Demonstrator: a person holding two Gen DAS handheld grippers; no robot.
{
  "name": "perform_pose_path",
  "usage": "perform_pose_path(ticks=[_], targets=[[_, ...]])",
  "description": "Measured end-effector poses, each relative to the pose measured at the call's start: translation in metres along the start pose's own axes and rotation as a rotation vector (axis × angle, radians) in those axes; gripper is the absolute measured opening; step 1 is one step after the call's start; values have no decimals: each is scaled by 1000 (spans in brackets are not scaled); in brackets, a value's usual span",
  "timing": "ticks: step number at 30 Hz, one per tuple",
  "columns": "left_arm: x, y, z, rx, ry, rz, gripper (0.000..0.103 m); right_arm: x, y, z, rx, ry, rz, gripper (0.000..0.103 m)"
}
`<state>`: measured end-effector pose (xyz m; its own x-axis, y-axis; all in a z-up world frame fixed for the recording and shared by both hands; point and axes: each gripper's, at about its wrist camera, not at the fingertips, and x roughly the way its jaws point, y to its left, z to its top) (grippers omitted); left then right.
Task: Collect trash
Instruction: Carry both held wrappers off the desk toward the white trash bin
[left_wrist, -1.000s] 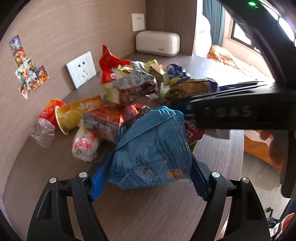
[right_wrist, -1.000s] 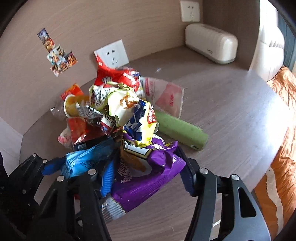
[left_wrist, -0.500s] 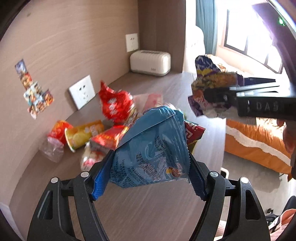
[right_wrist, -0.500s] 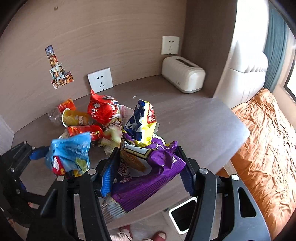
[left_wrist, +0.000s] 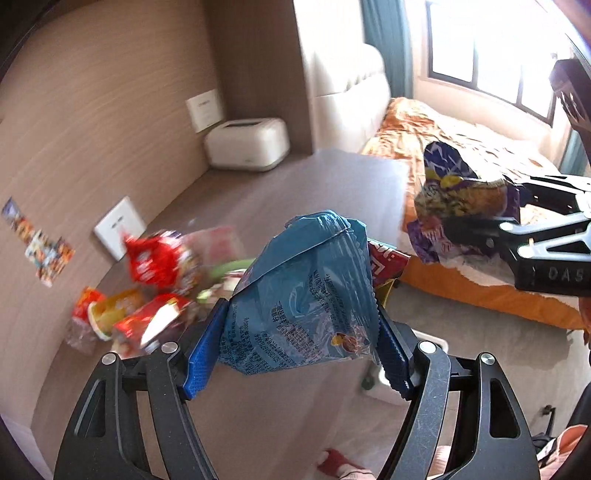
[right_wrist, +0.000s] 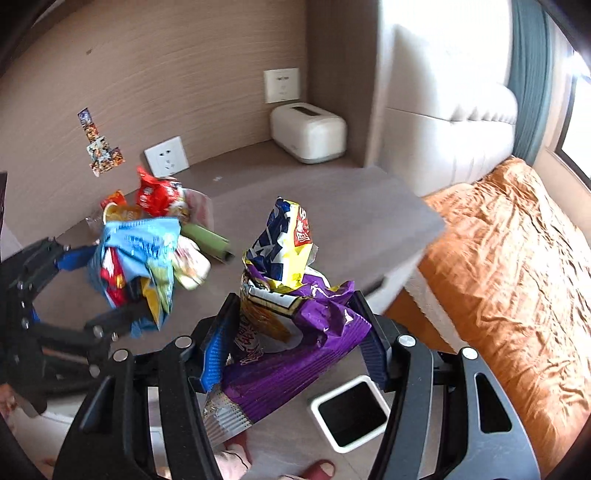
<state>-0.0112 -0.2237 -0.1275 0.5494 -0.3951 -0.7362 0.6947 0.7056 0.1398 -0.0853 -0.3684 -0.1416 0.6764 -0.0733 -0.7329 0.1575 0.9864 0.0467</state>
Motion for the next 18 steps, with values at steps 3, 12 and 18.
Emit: perform_pose_path(ticks=[3, 12, 18], targets=[[4, -37, 15, 36, -3, -19, 73, -14, -33, -15, 9, 7, -19, 61], [48, -141, 33, 157, 36, -151, 73, -24, -107, -62, 31, 65, -77, 61], [115, -188, 9, 269, 132, -251, 73, 17, -137, -109, 16, 143, -80, 61]])
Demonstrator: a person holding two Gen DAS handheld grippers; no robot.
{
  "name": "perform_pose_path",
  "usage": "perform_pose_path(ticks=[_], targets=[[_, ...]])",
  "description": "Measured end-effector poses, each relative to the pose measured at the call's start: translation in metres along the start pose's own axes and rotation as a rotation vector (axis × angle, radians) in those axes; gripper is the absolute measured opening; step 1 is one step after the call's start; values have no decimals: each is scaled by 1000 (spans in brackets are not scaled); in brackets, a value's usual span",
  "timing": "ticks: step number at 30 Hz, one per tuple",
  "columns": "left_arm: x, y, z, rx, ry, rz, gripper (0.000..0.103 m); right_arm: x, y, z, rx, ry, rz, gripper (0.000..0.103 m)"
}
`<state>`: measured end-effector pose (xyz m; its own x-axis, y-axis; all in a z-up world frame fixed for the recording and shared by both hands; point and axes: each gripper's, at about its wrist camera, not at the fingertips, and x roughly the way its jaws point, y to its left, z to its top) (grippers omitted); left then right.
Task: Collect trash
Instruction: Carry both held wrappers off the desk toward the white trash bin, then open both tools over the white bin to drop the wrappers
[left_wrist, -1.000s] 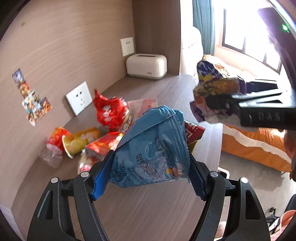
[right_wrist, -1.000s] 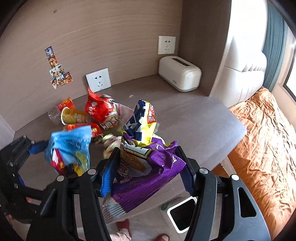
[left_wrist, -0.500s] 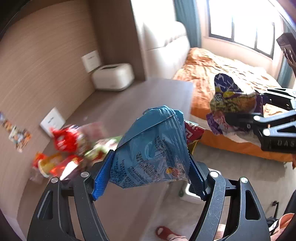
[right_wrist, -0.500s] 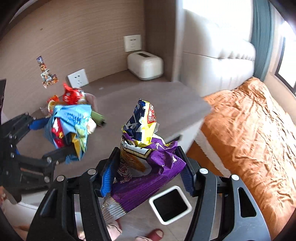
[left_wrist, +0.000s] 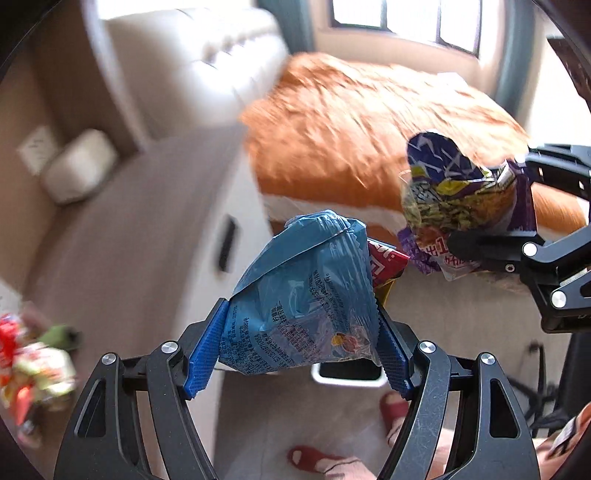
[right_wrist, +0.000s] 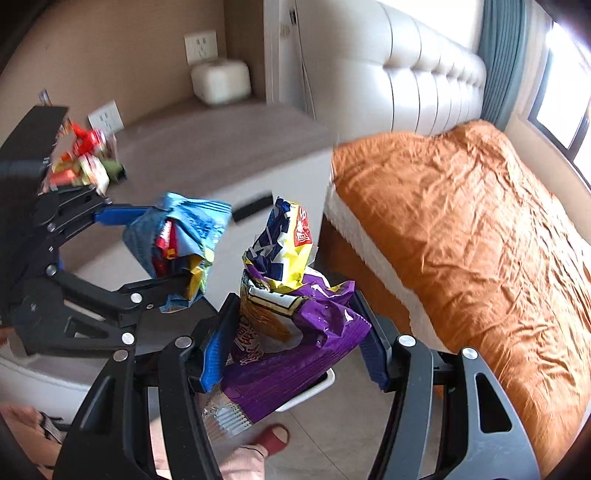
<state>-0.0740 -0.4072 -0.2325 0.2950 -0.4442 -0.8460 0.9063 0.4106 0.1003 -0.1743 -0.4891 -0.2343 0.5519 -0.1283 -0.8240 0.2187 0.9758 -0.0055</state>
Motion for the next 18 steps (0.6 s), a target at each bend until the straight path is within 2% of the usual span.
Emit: perform_pose_path(ticks=[6, 11, 15, 18], targets=[[117, -35, -36, 130, 147, -99, 73, 98, -11, -67, -82, 127, 41, 62], [217, -60, -76, 236, 215, -204, 73, 188, -9, -126, -187, 222, 88, 62], [285, -76, -107, 288, 279, -251, 73, 261, -6, -174, -292, 283, 111, 62], [331, -84, -126, 306, 319, -275, 73, 302, -8, -196, -324, 315, 126, 62]])
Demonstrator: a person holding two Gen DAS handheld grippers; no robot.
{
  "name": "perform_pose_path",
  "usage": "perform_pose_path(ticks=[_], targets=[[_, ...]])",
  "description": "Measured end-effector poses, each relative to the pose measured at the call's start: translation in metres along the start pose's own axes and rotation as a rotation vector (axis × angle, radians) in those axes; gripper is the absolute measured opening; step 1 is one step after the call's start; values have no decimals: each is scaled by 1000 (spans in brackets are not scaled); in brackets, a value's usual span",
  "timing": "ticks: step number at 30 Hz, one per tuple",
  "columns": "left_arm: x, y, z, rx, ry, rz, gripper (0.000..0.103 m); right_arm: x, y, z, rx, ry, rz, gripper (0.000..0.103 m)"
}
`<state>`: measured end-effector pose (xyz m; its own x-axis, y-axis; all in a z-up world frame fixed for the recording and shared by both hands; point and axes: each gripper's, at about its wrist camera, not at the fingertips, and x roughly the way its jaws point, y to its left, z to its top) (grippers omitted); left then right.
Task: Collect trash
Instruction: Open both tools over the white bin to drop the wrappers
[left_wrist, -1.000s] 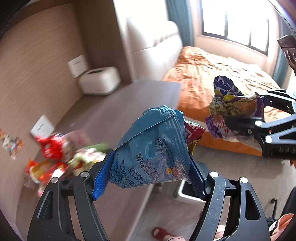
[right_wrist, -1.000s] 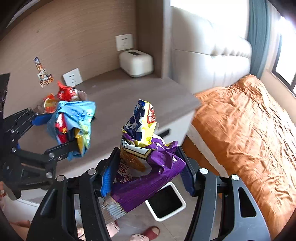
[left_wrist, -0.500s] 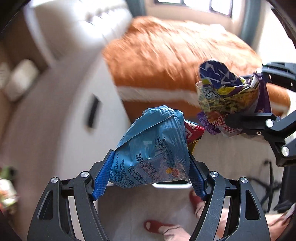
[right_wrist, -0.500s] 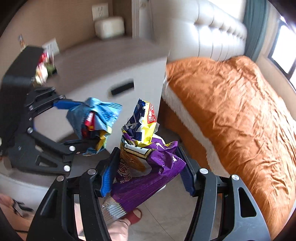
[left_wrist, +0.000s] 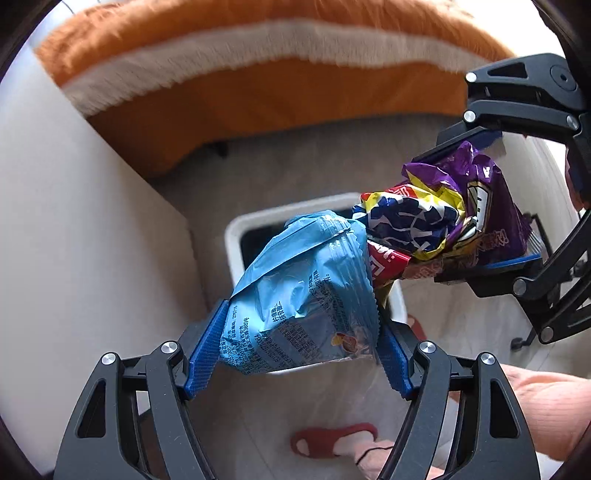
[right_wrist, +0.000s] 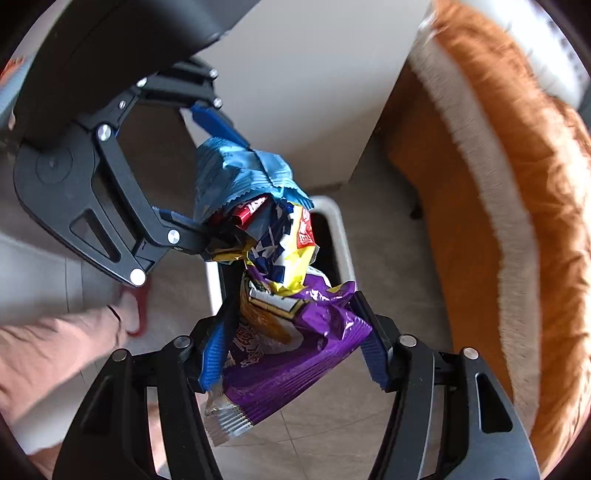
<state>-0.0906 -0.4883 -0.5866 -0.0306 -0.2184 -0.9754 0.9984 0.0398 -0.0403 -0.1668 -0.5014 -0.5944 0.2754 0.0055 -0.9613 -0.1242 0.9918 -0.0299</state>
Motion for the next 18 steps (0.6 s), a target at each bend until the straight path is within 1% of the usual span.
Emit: perform_pose_path(ticks=[2, 5, 6, 7, 8, 9, 10, 13, 18], targets=[[29, 2, 0, 1, 25, -13, 73, 22, -1, -4, -14, 10, -1, 62], [50, 6, -3, 3, 45, -18, 73, 48, -4, -11, -20, 15, 1, 63], [57, 6, -4, 8, 49, -18, 73, 54, -2, -15, -31, 9, -4, 66], [63, 6, -5, 12, 53, -21, 74, 57, -2, -14, -41, 3, -5, 80], [70, 6, -6, 16, 60, -29, 79, 61, -1, -16, -52, -4, 3, 92], [73, 4, -5, 19, 62, -34, 86, 64, 1, -18, -69, -13, 5, 99], [77, 5, -6, 25, 59, -44, 98, 68, 3, -18, -84, -4, 7, 99], [83, 5, -10, 18, 75, -61, 98, 78, 7, -20, -122, 22, -3, 99], [80, 5, -10, 30, 60, -56, 98, 75, 12, -17, -147, 34, -11, 99]])
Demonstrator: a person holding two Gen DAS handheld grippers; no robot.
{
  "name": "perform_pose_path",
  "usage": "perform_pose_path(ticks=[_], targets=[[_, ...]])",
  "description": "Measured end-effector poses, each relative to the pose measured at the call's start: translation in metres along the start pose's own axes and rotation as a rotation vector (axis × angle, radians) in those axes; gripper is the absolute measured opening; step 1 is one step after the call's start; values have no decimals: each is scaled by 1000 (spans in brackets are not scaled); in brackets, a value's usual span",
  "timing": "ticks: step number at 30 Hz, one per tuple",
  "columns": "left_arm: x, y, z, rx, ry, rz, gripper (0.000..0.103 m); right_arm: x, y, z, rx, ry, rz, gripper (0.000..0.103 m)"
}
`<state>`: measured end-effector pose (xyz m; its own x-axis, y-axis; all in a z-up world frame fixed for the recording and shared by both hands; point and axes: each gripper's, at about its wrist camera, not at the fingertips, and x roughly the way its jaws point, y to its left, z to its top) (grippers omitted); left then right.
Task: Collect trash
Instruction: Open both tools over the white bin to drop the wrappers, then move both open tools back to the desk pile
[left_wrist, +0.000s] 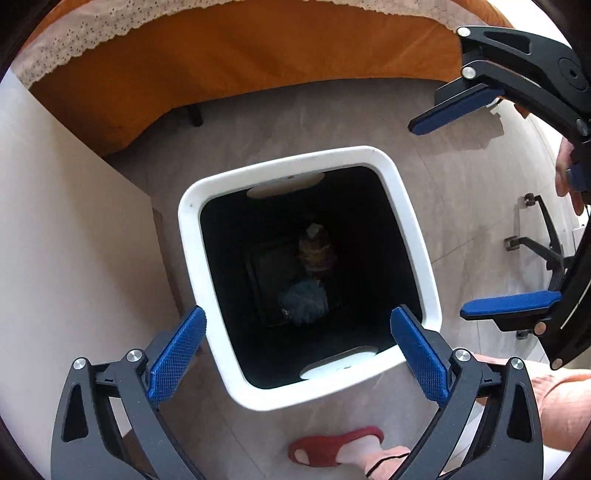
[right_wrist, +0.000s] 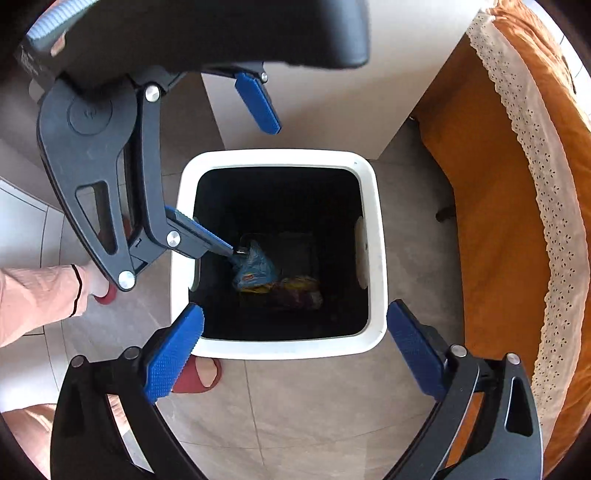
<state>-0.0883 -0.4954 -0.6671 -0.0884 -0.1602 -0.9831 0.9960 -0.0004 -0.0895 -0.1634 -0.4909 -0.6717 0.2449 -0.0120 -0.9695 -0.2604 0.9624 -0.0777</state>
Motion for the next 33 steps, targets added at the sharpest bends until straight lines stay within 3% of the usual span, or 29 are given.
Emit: perform_pose_path(ticks=[7, 17, 23, 27, 33], targets=[[-24, 5, 1, 19, -14, 19, 98, -26, -2, 9, 1, -14, -12, 99], [-104, -2, 5, 46, -86, 63, 98, -101, -6, 27, 6, -41, -69, 99], [-187, -14, 9, 9, -178, 118, 98, -193, -9, 38, 87, -111, -127, 99], [-248, -16, 6, -77, -221, 182, 98, -251, -6, 47, 140, -166, -185, 99], [-346, -20, -15, -242, -350, 173, 98, -337, 0, 65, 248, -266, -225, 99]])
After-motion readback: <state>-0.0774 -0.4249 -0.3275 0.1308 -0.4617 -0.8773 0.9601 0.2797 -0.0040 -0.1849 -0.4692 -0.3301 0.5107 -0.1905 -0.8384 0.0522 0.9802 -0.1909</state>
